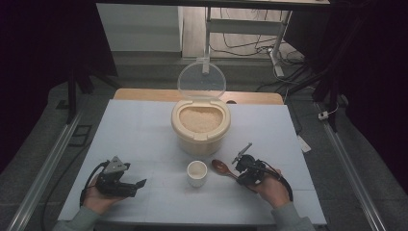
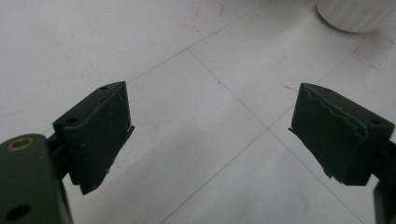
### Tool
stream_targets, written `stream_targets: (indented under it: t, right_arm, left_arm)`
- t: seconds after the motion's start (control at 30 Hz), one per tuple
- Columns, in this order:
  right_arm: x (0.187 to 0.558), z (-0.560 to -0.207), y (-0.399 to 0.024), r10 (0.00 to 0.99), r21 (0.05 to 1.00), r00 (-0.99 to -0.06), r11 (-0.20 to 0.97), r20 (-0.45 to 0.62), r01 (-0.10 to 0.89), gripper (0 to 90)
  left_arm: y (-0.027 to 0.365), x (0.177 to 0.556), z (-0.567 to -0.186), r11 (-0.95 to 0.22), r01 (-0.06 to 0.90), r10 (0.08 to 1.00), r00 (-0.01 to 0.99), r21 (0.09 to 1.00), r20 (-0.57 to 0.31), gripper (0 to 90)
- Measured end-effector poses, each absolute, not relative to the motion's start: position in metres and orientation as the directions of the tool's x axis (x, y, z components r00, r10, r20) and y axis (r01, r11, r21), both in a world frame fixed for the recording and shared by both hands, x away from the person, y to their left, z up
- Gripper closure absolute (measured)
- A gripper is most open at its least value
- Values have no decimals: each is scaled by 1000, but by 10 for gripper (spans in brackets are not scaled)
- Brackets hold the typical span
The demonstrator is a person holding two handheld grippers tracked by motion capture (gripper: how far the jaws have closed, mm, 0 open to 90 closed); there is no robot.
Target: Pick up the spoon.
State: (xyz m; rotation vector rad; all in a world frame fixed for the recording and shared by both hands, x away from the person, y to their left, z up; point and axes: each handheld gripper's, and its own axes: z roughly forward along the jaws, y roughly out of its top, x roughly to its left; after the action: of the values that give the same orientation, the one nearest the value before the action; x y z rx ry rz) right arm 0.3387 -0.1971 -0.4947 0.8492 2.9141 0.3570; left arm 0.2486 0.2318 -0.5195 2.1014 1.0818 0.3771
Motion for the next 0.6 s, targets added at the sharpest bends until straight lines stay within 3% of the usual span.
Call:
stream_targets:
  t: [0.23,0.6]
  right_arm:
    - [334,-494,-193,519,243,-852,837,-71,490,801]
    - [329,-475,-216,546,374,-838,774,11,510,802]
  left_arm:
    - [232,248,-520,-381,579,794,604,721,-66,118]
    - [233,249,-522,-382,586,795,603,715,-69,118]
